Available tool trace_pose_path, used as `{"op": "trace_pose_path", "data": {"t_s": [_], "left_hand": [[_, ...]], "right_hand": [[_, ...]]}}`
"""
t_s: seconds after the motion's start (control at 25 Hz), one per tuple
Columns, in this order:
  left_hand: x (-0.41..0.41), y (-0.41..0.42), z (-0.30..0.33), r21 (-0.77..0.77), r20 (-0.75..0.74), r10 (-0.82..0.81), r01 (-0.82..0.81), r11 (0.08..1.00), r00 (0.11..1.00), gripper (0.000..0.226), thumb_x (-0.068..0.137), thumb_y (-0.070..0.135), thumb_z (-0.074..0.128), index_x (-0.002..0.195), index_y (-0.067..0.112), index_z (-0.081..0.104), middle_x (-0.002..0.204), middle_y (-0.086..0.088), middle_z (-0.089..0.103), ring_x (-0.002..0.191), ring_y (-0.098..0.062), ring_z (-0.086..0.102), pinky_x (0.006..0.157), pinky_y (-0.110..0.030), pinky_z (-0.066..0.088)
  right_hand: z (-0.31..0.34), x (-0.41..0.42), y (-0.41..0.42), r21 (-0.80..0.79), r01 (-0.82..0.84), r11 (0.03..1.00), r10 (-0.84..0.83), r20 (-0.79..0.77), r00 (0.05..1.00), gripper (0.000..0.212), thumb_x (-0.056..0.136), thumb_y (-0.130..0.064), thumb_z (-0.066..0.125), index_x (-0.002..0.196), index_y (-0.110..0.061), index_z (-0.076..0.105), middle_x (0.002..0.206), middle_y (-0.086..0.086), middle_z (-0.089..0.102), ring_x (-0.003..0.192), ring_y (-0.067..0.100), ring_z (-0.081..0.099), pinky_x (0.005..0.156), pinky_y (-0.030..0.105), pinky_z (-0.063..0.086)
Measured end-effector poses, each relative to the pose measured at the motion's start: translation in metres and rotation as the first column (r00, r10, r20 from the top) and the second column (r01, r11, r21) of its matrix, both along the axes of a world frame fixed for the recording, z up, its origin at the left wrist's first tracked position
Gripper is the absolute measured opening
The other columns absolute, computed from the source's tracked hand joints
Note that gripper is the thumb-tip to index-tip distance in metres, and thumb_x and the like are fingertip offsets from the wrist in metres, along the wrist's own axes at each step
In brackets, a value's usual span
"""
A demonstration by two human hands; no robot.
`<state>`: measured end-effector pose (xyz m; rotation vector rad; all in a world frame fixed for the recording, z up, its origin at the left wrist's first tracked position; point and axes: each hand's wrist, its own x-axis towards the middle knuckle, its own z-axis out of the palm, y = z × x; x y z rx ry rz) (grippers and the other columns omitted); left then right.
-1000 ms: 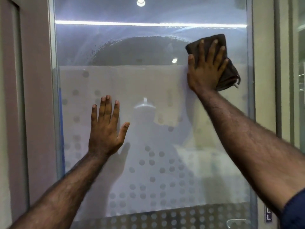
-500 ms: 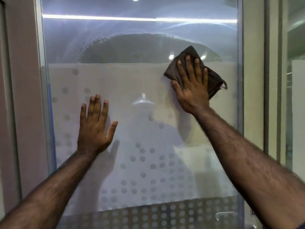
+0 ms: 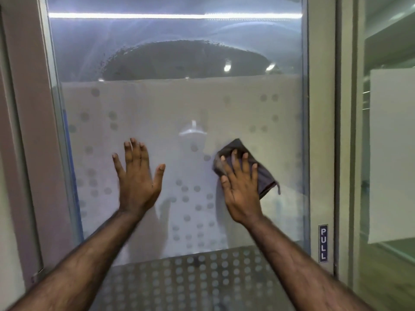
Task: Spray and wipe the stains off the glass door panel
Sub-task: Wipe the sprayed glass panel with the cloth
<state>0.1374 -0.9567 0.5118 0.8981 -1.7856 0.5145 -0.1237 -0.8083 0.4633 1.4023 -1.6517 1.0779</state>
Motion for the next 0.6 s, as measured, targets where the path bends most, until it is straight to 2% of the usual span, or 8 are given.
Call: {"op": "trace_pose_path", "data": {"t_s": [0.16, 0.28, 0.32, 0.36, 0.44, 0.48, 0.56, 0.6], "left_hand": [[-0.035, 0.063, -0.063, 0.183, -0.004, -0.302, 0.298, 0.937, 0.953, 0.089, 0.104, 0.072, 0.017, 0.172, 0.016, 0.007, 0.179, -0.012, -0.016, 0.167, -0.024, -0.016, 0.136, -0.053, -0.002], [-0.054, 0.103, -0.104, 0.294, -0.159, -0.537, 0.559, 0.776, 0.829, 0.081, 0.105, 0.073, 0.024, 0.172, 0.031, 0.006, 0.180, 0.009, -0.020, 0.166, -0.007, -0.013, 0.134, -0.034, 0.003], [-0.059, 0.114, -0.113, 0.344, -0.235, -0.579, 0.624, 0.702, 0.780, 0.080, 0.104, 0.074, 0.025, 0.171, 0.036, 0.006, 0.179, 0.017, -0.017, 0.165, 0.001, -0.010, 0.132, -0.028, 0.005], [-0.062, 0.122, -0.122, 0.403, -0.309, -0.600, 0.673, 0.620, 0.738, 0.081, 0.102, 0.078, 0.024, 0.171, 0.038, 0.007, 0.178, 0.023, -0.013, 0.163, 0.007, -0.008, 0.132, -0.026, 0.006], [-0.067, 0.135, -0.138, 0.508, -0.442, -0.592, 0.732, 0.454, 0.674, 0.084, 0.100, 0.080, 0.027, 0.170, 0.036, 0.013, 0.179, 0.022, 0.003, 0.161, 0.011, 0.004, 0.135, -0.028, 0.012], [-0.068, 0.140, -0.146, 0.526, -0.507, -0.573, 0.758, 0.386, 0.644, 0.083, 0.100, 0.078, 0.030, 0.170, 0.034, 0.019, 0.178, 0.018, 0.014, 0.159, 0.012, 0.015, 0.133, -0.024, 0.019], [-0.068, 0.149, -0.161, 0.501, -0.659, -0.518, 0.832, 0.240, 0.546, 0.072, 0.103, 0.071, 0.037, 0.163, 0.030, 0.040, 0.170, 0.011, 0.041, 0.144, 0.017, 0.043, 0.121, -0.013, 0.037], [-0.068, 0.154, -0.169, 0.493, -0.726, -0.473, 0.857, 0.148, 0.499, 0.064, 0.106, 0.066, 0.041, 0.156, 0.028, 0.053, 0.160, 0.007, 0.056, 0.135, 0.011, 0.057, 0.116, -0.018, 0.047]], "right_hand": [[-0.046, 0.043, 0.019, 0.106, -0.284, 0.953, 0.255, 0.226, 0.940, 0.051, 0.115, -0.050, 0.019, 0.164, -0.063, 0.008, 0.180, -0.021, -0.004, 0.165, 0.003, -0.022, 0.136, 0.046, -0.013], [-0.064, 0.071, 0.042, 0.045, -0.531, 0.846, 0.440, 0.502, 0.744, 0.050, 0.116, -0.052, 0.025, 0.148, -0.085, 0.006, 0.170, -0.046, -0.001, 0.159, -0.016, -0.012, 0.136, 0.033, -0.007], [-0.069, 0.078, 0.050, -0.014, -0.611, 0.792, 0.495, 0.600, 0.628, 0.046, 0.116, -0.056, 0.026, 0.152, -0.081, 0.013, 0.169, -0.048, 0.007, 0.159, -0.020, -0.002, 0.136, 0.031, 0.000], [-0.074, 0.085, 0.056, -0.105, -0.682, 0.724, 0.546, 0.691, 0.474, 0.046, 0.116, -0.059, 0.027, 0.161, -0.066, 0.026, 0.172, -0.039, 0.021, 0.160, -0.015, 0.013, 0.137, 0.033, 0.010], [-0.087, 0.093, 0.066, -0.349, -0.718, 0.602, 0.581, 0.808, 0.094, 0.058, 0.112, -0.058, 0.037, 0.161, -0.031, 0.050, 0.164, -0.009, 0.055, 0.154, 0.007, 0.048, 0.134, 0.043, 0.032], [-0.092, 0.095, 0.072, -0.455, -0.689, 0.564, 0.556, 0.826, -0.090, 0.063, 0.109, -0.059, 0.041, 0.156, -0.021, 0.057, 0.156, 0.001, 0.065, 0.147, 0.016, 0.059, 0.130, 0.047, 0.038], [-0.102, 0.097, 0.087, -0.587, -0.607, 0.536, 0.458, 0.806, -0.375, 0.070, 0.105, -0.061, 0.046, 0.151, -0.011, 0.063, 0.148, 0.014, 0.070, 0.140, 0.029, 0.065, 0.126, 0.051, 0.043], [-0.108, 0.097, 0.095, -0.617, -0.585, 0.526, 0.420, 0.787, -0.453, 0.072, 0.106, -0.062, 0.045, 0.150, -0.008, 0.064, 0.149, 0.019, 0.068, 0.142, 0.034, 0.063, 0.127, 0.053, 0.042]]}}
